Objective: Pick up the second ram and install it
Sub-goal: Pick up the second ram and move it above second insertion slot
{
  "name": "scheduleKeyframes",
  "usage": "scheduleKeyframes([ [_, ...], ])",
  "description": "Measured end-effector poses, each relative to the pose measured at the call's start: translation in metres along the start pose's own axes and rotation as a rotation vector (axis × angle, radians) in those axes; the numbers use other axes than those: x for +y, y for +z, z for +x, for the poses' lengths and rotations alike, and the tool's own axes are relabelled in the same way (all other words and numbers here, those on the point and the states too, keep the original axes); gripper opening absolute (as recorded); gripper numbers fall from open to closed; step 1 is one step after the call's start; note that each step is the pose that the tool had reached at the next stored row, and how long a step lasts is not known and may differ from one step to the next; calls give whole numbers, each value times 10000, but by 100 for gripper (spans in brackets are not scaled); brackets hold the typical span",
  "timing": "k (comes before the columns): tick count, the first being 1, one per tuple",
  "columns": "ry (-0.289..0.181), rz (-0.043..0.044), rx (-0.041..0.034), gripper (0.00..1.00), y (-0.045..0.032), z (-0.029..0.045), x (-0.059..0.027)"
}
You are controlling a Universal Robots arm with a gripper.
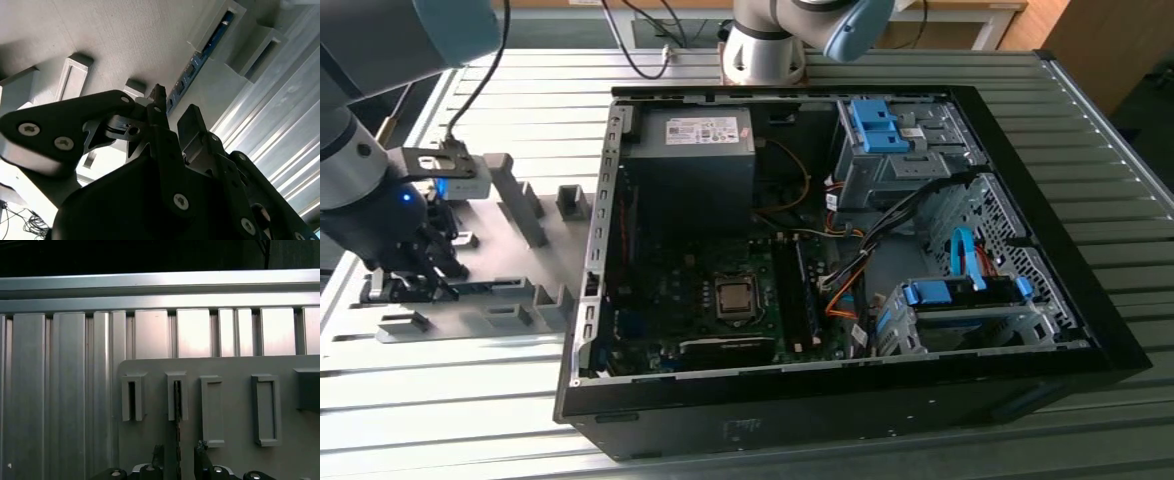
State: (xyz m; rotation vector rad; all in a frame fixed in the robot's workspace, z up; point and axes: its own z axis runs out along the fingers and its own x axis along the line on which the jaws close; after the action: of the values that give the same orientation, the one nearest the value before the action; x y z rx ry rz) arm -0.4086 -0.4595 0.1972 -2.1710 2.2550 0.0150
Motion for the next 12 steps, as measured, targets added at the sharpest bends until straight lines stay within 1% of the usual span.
scheduleKeyframes([
  [12,0,3,1,36,32,1,9],
])
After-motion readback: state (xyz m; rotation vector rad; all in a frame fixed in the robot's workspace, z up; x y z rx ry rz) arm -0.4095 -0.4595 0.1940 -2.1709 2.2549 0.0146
